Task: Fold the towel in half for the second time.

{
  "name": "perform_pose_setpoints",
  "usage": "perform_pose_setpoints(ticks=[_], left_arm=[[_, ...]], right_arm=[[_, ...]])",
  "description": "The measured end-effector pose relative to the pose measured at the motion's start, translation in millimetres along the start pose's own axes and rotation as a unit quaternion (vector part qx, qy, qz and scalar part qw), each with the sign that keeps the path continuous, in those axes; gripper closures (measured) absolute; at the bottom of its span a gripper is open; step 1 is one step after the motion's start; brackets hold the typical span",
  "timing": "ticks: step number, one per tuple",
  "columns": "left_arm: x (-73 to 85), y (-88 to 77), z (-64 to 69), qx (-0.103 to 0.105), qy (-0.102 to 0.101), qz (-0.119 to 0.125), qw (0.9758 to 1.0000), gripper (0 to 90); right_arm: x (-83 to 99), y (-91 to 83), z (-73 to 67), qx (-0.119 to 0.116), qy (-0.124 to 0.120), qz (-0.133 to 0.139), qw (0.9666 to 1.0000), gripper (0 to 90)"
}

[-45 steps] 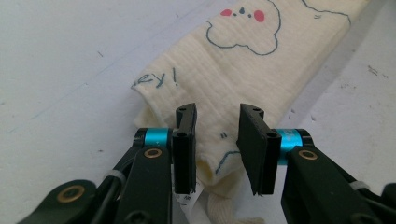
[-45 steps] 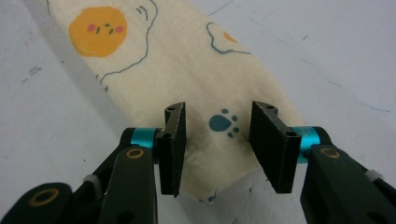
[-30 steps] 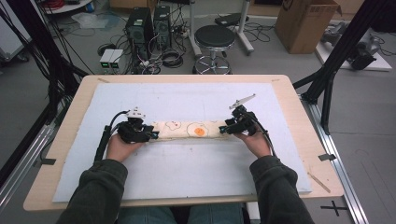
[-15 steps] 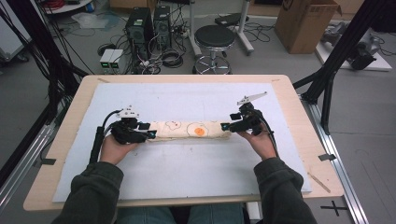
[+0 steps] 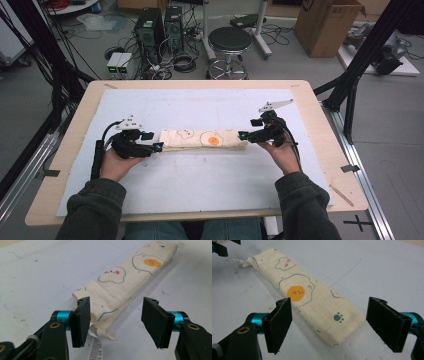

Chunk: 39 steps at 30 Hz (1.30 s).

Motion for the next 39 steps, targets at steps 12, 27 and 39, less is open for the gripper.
perform_pose_setpoints(ticks=[12, 27, 39], left_arm=[[1.4, -16.6, 4.2, -0.006, 0.004, 0.012, 0.9999, 37.9], [10.4, -30.9, 5.4, -0.013, 0.000, 0.027, 0.9996, 34.5], [27.2, -40.6, 9.8, -0.020, -0.003, 0.033, 0.9993, 32.5]], right_arm=[[2.5, -7.0, -4.3, 0.015, 0.000, -0.004, 0.9999, 13.6], [19.1, -11.9, -9.0, 0.024, -0.006, 0.014, 0.9996, 12.7], [44.1, -23.1, -9.3, 0.022, 0.007, 0.023, 0.9995, 12.5]])
Point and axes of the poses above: each handheld gripper's, and its own axes: y roughly forward along the jaws, x roughly out of its underside, z roughly to its right, the point moved 9 cm from there along y, roughly forward along the jaws, and after that the axes turned 1 degree about -x, right-handed, at the moved point
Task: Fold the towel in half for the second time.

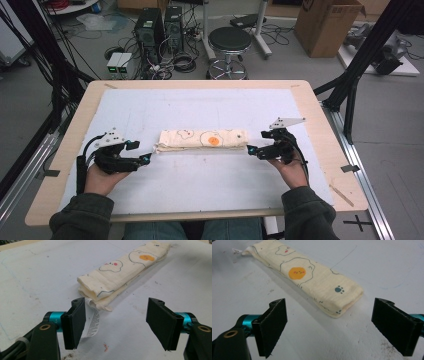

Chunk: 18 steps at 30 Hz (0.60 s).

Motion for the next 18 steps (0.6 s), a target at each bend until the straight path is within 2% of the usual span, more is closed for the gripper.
perform_pose_setpoints(ticks=[13, 18], left_arm=[[12.0, -9.8, 4.4, -0.005, 0.001, 0.005, 1.0000, 31.2], [16.6, -12.9, 7.6, -0.008, 0.008, 0.003, 0.9999, 30.7]], right_arm=[[25.0, -17.6, -2.3, 0.006, 0.009, 0.011, 0.9999, 12.3], [35.8, -21.2, -2.4, 0.010, 0.012, 0.012, 0.9998, 12.3]])
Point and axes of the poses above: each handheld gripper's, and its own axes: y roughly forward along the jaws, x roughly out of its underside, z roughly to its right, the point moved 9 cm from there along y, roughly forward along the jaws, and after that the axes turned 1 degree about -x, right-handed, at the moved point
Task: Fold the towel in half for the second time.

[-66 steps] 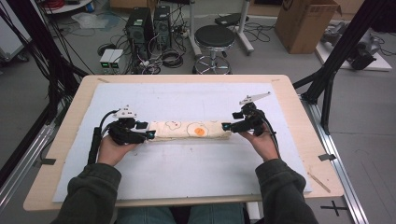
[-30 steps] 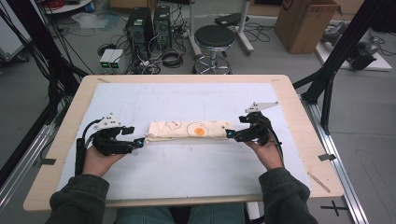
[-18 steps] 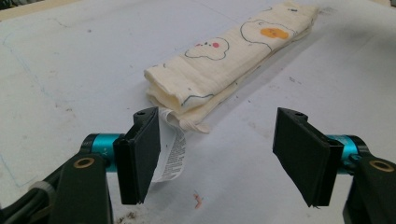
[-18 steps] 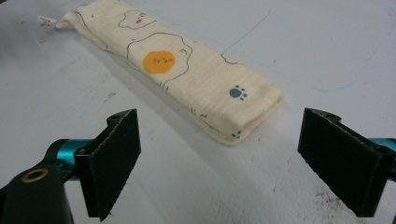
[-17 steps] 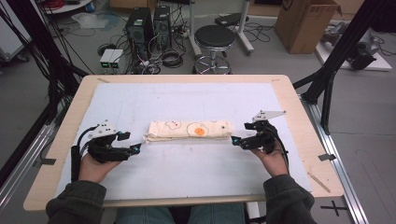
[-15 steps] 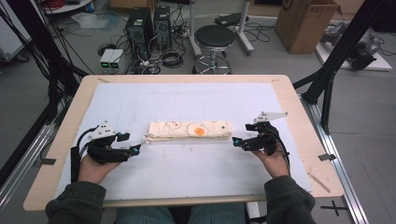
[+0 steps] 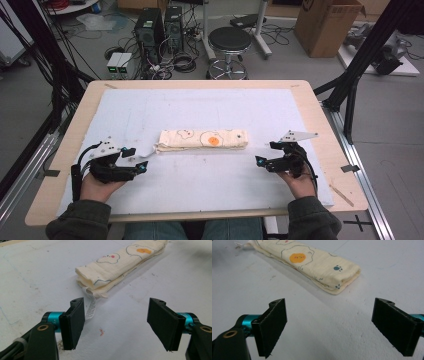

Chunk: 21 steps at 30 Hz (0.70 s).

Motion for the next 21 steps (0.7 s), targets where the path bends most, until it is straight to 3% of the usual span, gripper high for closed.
perform_pose_setpoints(ticks=[11, 16, 21], left_arm=[[12.3, -3.8, 5.6, -0.005, 0.004, 0.000, 1.0000, 28.9], [16.2, -5.8, 8.0, 0.002, -0.005, 0.001, 1.0000, 28.1], [15.9, -4.8, 9.8, 0.000, 0.004, 0.002, 1.0000, 27.8]], right_arm=[[10.4, -9.7, -3.8, 0.007, 0.006, 0.015, 0.9999, 12.2], [14.1, -15.9, -4.8, 0.010, 0.013, 0.024, 0.9996, 12.2], [17.6, -17.5, -4.8, 0.014, 0.012, 0.023, 0.9996, 12.2]])
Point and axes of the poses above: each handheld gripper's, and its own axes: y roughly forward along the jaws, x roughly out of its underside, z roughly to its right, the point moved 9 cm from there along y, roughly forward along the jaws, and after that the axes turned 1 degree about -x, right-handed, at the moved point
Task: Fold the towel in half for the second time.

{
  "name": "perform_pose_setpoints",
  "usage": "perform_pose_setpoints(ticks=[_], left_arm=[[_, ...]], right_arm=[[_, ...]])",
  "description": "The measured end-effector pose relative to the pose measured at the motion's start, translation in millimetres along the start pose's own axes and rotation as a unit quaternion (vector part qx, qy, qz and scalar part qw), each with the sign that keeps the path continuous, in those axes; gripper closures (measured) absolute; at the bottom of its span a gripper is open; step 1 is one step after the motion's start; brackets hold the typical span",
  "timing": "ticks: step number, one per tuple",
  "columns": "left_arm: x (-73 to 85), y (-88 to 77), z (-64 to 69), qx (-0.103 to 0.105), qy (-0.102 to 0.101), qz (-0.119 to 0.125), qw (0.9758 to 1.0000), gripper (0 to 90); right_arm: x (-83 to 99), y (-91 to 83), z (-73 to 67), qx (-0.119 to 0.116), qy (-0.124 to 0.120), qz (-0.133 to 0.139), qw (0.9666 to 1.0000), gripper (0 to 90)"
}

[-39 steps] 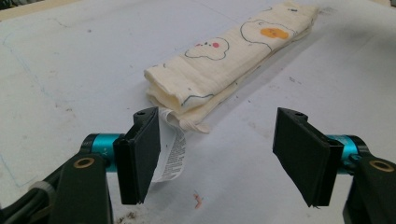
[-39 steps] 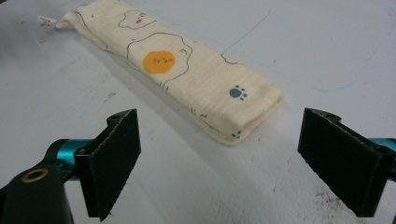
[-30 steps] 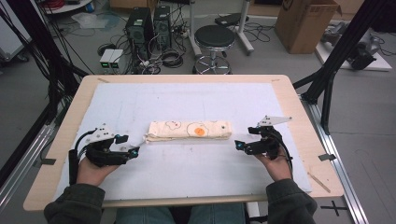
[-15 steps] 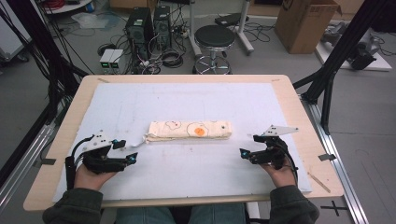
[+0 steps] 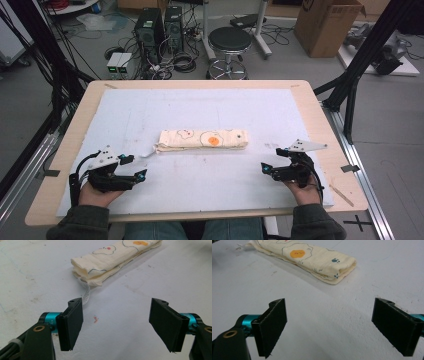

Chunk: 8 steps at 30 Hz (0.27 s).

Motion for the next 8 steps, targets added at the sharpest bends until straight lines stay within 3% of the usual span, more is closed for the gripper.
perform_pose_setpoints(ticks=[8], left_arm=[[2.9, 5.2, -2.6, -0.004, -0.003, 0.000, 1.0000, 27.4]], right_arm=[[3.4, 4.6, -0.8, 0.000, -0.004, -0.009, 1.0000, 12.2]])
Point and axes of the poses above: each handheld gripper's, and its own axes: y roughly forward along the jaws, x roughly out of its underside, z roughly to its right, the point moved 9 cm from there along y, roughly forward along the jaws, and after that the axes turned 1 degree about -x, right-handed, at the moved point
